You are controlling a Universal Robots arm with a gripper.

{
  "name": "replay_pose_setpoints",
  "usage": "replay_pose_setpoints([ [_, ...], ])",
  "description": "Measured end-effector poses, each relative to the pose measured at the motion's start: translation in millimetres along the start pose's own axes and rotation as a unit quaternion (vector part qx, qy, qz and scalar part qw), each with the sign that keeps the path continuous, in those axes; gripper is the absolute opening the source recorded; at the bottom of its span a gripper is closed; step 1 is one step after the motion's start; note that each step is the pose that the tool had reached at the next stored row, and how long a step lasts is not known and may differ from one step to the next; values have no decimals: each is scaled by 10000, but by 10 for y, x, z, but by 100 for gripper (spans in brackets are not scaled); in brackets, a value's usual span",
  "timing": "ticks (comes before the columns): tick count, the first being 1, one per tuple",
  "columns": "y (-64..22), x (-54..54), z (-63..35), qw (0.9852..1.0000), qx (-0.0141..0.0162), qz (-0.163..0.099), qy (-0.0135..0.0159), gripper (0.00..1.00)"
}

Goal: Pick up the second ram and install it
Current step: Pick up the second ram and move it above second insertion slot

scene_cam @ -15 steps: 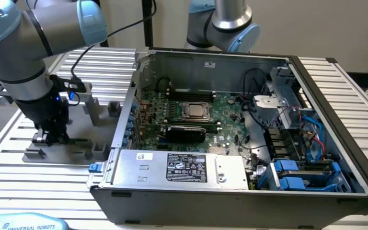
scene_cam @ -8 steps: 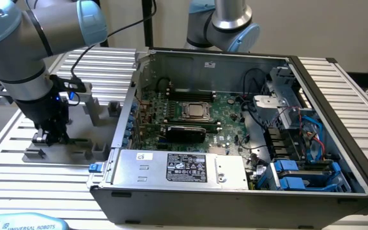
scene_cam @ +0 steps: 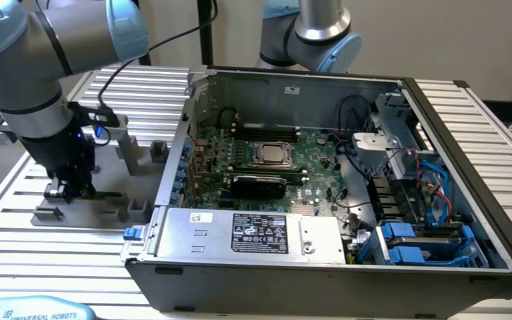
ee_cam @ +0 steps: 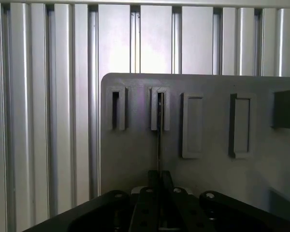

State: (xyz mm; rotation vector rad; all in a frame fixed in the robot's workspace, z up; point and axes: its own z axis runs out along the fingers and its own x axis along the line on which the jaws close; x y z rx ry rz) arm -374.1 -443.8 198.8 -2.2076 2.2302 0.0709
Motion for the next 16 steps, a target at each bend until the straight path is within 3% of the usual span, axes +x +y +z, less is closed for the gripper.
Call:
replay_pose_setpoints([
  [5, 4, -5, -128, 10000, 0, 0, 0, 14],
  [16, 18, -21, -625, 10000, 0, 0, 0, 14],
])
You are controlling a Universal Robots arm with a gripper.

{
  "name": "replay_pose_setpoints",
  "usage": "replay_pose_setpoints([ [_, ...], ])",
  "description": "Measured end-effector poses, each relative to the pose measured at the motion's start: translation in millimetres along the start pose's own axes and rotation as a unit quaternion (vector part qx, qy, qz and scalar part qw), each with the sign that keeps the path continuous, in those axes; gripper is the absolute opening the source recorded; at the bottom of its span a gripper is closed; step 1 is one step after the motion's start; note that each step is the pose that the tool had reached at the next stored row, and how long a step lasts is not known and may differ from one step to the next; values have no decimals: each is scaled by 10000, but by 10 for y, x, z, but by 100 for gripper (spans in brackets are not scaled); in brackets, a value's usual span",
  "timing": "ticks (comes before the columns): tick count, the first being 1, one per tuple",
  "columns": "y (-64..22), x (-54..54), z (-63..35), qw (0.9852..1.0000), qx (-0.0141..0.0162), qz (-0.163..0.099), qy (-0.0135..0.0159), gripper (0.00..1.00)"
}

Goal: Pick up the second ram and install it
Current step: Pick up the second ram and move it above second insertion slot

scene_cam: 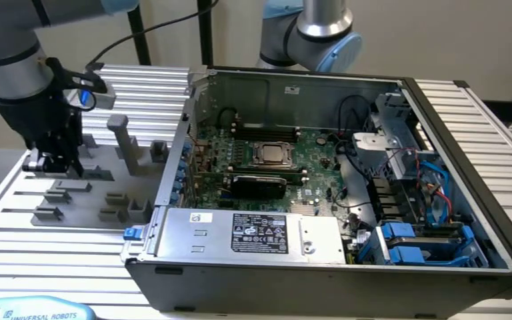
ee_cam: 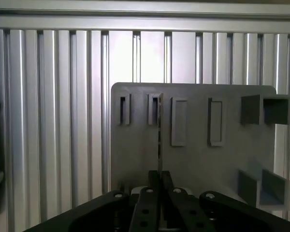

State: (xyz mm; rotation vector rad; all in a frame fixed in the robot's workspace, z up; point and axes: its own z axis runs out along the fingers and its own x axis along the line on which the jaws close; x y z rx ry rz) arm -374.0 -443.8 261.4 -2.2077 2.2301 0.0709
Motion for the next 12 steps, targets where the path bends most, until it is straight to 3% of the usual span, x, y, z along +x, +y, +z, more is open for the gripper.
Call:
replay_pose_setpoints([
  [12, -17, -18, -548, 10000, -1, -5, 0, 14],
])
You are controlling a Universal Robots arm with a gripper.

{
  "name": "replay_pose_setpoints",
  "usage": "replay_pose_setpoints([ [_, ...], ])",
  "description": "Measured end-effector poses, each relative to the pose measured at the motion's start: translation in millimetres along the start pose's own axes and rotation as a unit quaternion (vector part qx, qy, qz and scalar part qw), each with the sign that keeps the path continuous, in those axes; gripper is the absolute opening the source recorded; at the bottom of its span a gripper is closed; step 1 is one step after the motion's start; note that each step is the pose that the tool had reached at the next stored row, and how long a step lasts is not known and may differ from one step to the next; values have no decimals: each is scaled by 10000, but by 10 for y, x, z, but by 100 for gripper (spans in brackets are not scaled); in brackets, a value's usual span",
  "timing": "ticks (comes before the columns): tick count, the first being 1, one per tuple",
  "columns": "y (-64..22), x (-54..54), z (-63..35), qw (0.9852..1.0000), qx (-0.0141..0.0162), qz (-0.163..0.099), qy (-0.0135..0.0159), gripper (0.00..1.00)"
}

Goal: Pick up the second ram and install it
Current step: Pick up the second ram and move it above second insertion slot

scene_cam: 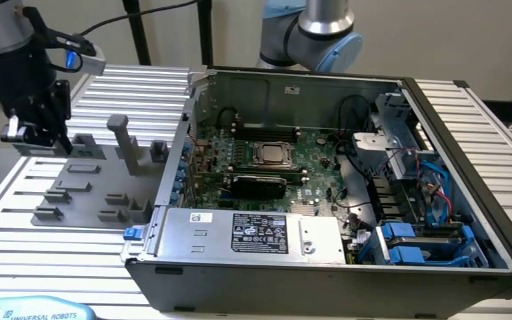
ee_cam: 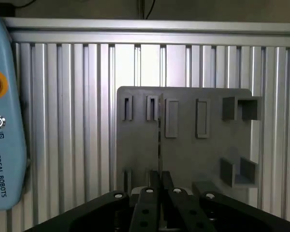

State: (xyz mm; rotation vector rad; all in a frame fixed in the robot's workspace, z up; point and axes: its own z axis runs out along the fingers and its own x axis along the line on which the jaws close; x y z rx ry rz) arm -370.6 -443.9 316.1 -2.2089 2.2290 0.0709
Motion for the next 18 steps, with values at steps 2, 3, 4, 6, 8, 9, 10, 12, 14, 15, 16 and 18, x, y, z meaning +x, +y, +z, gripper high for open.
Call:
replay_pose_setpoints([
  [2, -28, -4, -90, 10000, 0, -7, 0, 14],
  [3, -46, -5, -136, 10000, -1, -12, 0, 14],
  [4, -69, -7, -182, 10000, -1, -17, 0, 14],
  [6, -120, -11, -272, 10000, -4, -27, -6, 14],
  [8, -184, -14, -367, 10000, -7, -35, -14, 14],
  [9, -221, -16, -413, 10000, -9, -37, -17, 14],
  [10, -263, -18, -458, 10000, -12, -38, -20, 14],
  [12, -351, -22, -553, 10000, -21, -39, -24, 14],
  [14, -440, -26, -646, 10000, -31, -39, -28, 14],
  [15, -484, -28, -692, 10000, -37, -39, -28, 14],
  [16, -527, -30, -735, 10000, -43, -39, -29, 14],
  [18, -615, -33, -818, 10000, -55, -38, -29, 14],
])
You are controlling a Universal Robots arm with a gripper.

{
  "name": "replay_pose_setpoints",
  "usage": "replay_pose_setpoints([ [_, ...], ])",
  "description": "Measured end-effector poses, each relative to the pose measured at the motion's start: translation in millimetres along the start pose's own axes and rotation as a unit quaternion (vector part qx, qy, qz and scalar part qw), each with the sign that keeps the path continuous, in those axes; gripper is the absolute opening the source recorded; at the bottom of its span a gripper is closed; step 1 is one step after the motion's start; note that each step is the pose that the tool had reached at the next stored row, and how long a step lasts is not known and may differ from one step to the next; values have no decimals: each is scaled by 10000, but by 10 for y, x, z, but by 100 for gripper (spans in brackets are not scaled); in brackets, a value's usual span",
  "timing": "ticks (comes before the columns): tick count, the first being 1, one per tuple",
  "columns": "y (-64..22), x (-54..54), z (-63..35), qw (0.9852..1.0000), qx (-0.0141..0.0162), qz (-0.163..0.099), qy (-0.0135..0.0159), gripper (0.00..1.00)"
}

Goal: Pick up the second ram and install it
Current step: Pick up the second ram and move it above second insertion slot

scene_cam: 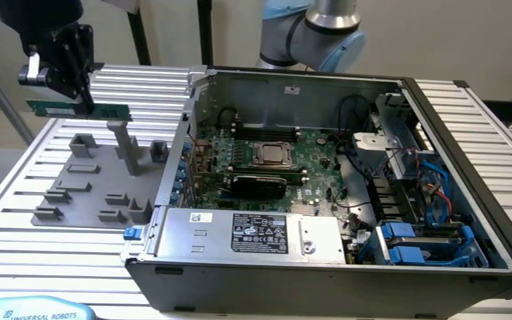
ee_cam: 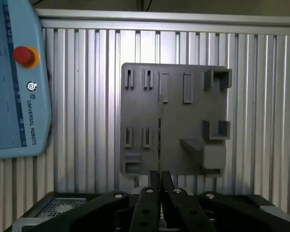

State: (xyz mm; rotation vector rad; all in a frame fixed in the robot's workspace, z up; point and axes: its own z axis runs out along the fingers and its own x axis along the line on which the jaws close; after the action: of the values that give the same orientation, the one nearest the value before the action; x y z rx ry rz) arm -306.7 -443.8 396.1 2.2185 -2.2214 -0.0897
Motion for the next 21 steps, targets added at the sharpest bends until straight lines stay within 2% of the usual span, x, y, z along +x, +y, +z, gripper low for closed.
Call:
replay_pose_setpoints([
  [4, -180, -6, -145, 10000, -22, 1, -1, 14],
  [7, -312, -8, -211, 10000, -32, 1, 0, 14],
  [11, -495, -10, -250, 10000, -34, 1, 0, 14],
  [21, -948, -12, -277, 10000, -35, 1, 0, 14],
])
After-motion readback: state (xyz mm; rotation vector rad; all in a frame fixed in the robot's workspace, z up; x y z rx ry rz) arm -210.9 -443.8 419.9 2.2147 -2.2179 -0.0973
